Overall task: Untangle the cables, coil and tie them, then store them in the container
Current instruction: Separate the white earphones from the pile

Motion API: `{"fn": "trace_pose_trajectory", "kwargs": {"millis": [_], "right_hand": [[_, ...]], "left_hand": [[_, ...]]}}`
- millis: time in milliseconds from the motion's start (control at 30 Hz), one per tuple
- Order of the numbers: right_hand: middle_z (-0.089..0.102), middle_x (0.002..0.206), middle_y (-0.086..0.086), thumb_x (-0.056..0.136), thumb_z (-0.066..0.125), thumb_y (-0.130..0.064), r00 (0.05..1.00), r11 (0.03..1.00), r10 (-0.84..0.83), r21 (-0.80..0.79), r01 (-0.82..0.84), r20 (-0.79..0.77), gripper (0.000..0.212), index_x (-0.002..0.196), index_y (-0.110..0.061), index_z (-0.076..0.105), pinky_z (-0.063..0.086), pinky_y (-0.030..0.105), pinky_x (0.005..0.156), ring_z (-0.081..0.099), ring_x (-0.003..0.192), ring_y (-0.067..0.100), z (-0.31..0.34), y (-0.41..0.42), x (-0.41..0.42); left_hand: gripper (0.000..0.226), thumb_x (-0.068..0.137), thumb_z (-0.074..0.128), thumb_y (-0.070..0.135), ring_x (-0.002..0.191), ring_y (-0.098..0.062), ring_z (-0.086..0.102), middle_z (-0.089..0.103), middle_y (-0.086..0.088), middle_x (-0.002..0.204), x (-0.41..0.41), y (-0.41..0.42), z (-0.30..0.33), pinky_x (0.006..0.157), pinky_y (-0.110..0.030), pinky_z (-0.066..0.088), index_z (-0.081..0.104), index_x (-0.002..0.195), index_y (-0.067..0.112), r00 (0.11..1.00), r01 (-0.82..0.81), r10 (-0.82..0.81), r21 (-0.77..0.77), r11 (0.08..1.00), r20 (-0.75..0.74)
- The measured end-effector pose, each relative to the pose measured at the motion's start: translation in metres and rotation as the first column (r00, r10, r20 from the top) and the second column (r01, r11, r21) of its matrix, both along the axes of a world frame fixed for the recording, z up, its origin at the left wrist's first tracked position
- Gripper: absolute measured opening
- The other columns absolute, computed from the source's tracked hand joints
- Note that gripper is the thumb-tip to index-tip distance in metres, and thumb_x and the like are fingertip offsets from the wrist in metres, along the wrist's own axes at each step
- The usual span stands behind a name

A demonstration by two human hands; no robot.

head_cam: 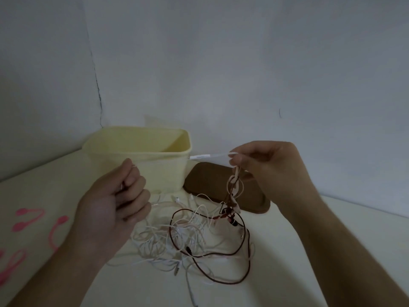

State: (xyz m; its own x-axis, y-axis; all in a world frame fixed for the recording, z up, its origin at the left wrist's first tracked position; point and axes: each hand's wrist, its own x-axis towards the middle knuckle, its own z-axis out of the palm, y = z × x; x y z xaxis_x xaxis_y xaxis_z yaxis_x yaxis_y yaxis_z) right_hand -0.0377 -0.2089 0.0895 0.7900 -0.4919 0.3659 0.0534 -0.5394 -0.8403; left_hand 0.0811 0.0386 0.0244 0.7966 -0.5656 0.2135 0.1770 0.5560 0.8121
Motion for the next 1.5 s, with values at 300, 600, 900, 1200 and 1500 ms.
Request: {"fn": "trace_pose_trajectory", "kwargs": {"millis": [300,600,900,1200,1500], "right_hand": [[0.079,0.072,0.003,0.094,0.082,-0.016,0.983,0.996,0.084,0.014,-0.082,-0.161,0.013,0.081,-0.017,0.084,0.051,0.018,0.056,0.07,0.059,0.014,0.004,0.001,-0.005],[0.078,0.08,0.019,0.094,0.078,-0.005,0.977,0.947,0.213,0.251,-0.201,-0.02,0.009,0.088,0.0,0.082,0.057,0.025,0.06,0.067,0.06,0.021,0.0,0.007,-0.005],[0.079,0.082,0.017,0.096,0.076,-0.007,0.988,0.942,0.151,0.305,-0.138,-0.018,0.01,0.088,-0.001,0.08,0.059,0.03,0.06,0.073,0.071,0.03,-0.002,0.008,-0.001],[0.054,0.074,0.007,0.107,0.046,-0.001,0.978,0.778,0.186,0.593,-0.207,0.098,0.022,0.095,0.0,0.064,0.044,0.036,0.051,0.053,0.057,0.022,0.004,-0.01,-0.005],[0.026,0.058,-0.002,0.087,0.04,-0.009,0.948,0.777,-0.319,0.573,0.261,0.001,0.029,0.065,-0.026,0.032,0.014,0.026,0.045,0.02,0.042,0.015,0.011,-0.01,-0.008]], "left_hand": [[0.037,0.104,0.047,0.028,0.041,-0.009,0.022,0.018,0.006,0.049,-0.001,-0.008,-0.005,0.042,-0.026,0.038,0.045,0.071,0.011,0.995,-0.089,0.083,0.097,0.991,0.063],[0.03,0.098,0.056,0.022,0.048,-0.016,0.034,0.029,-0.001,0.056,-0.002,-0.015,-0.011,0.057,-0.035,0.052,0.068,0.081,0.0,0.976,-0.212,0.201,0.17,0.962,0.079],[0.029,0.098,0.057,0.022,0.047,-0.015,0.032,0.029,-0.001,0.055,-0.001,-0.014,-0.013,0.049,-0.032,0.04,0.066,0.083,-0.001,0.979,-0.202,0.191,0.189,0.961,0.072],[0.027,0.099,0.055,0.02,0.048,-0.013,0.037,0.028,0.004,0.05,-0.003,-0.012,-0.007,0.055,-0.031,0.051,0.064,0.081,0.002,0.995,-0.101,0.1,0.061,0.993,0.014],[0.021,0.1,0.053,0.026,0.063,-0.021,0.057,0.054,-0.005,0.083,-0.001,0.002,-0.01,0.063,-0.032,0.055,0.051,0.083,0.014,0.952,0.305,-0.306,-0.1,0.947,-0.001]]}}
